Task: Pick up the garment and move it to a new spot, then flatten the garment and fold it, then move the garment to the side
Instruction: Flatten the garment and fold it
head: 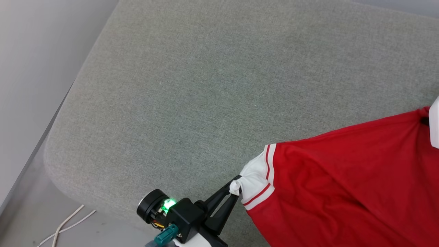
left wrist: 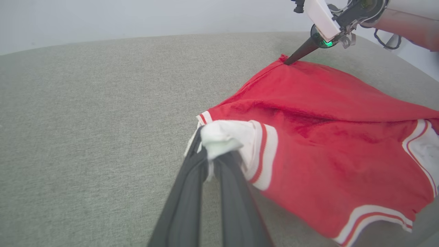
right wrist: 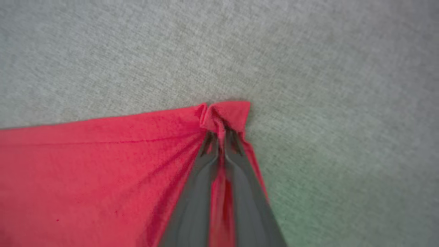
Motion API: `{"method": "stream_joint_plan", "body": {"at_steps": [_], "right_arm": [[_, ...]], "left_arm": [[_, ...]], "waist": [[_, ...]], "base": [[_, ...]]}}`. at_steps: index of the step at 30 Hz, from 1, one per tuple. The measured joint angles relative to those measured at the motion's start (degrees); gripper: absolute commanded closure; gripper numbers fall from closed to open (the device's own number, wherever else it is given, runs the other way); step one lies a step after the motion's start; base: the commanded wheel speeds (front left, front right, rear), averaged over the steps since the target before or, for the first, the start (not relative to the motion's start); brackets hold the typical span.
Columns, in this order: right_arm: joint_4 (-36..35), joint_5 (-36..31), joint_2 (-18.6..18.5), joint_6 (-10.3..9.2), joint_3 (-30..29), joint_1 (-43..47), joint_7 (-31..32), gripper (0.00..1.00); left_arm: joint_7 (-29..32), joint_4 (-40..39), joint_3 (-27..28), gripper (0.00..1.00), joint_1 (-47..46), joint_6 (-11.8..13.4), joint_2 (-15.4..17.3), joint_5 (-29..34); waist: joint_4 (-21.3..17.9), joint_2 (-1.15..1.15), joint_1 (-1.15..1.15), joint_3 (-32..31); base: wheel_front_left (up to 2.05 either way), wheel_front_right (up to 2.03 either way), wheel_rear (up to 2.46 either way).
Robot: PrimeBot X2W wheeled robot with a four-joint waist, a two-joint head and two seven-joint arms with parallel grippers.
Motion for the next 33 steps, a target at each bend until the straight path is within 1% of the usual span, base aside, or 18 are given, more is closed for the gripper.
{"method": "stream_joint_plan", "body": {"at_steps": [4,9,15,18,23,30,33], "right_arm": [[1.85,0.7,0.82,-0.02,-0.03,0.03,-3.12,1.0],[3.66,2.18,3.23,-0.02,1.21,0.06,-7.77,1.0],[1.6,6.1,3.32,-0.01,2.99,0.06,-13.08,1.0],[-1.1,8.54,2.52,-0.01,3.1,0.41,-14.96,1.0],[-7.98,11.49,1.52,-0.01,1.87,2.24,-16.97,1.0],[-19.28,12.73,1.74,-0.01,-0.78,3.8,-16.79,1.0],[-24.12,12.74,2.67,-0.01,-3.0,4.11,-16.27,1.0]], "left_arm": [[0.21,0.08,0.32,1.0,-0.06,0.13,0.73,-0.05],[0.78,-0.56,1.62,1.0,-0.17,0.8,2.42,-0.53],[1.36,-2.88,4.5,1.0,-0.15,2.01,5.46,-1.42],[1.8,-4.24,6.2,1.0,-0.15,2.57,7.27,-1.67],[2.65,-7.22,9.32,1.0,-0.35,3.76,9.98,-2.5],[3.69,-12.0,15.53,1.0,-4.15,5.25,13.08,-4.1],[4.27,-13.91,18.33,1.0,-6.72,5.57,14.19,-4.9]], "waist": [[-0.86,0.0,0.01,-1.53],[-2.99,0.0,0.01,-4.78],[-6.76,0.0,0.01,-9.72],[-8.84,0.0,0.01,-12.32],[-12.5,0.0,0.01,-16.52],[-18.24,0.0,0.01,-20.67],[-20.56,0.0,0.01,-21.87]], "base": [[0.0,0.0,0.0],[0.0,0.0,0.0],[0.0,0.0,0.0],[0.0,0.0,0.0],[0.0,0.0,0.0],[0.0,0.0,0.0],[0.0,0.0,0.0]]}}
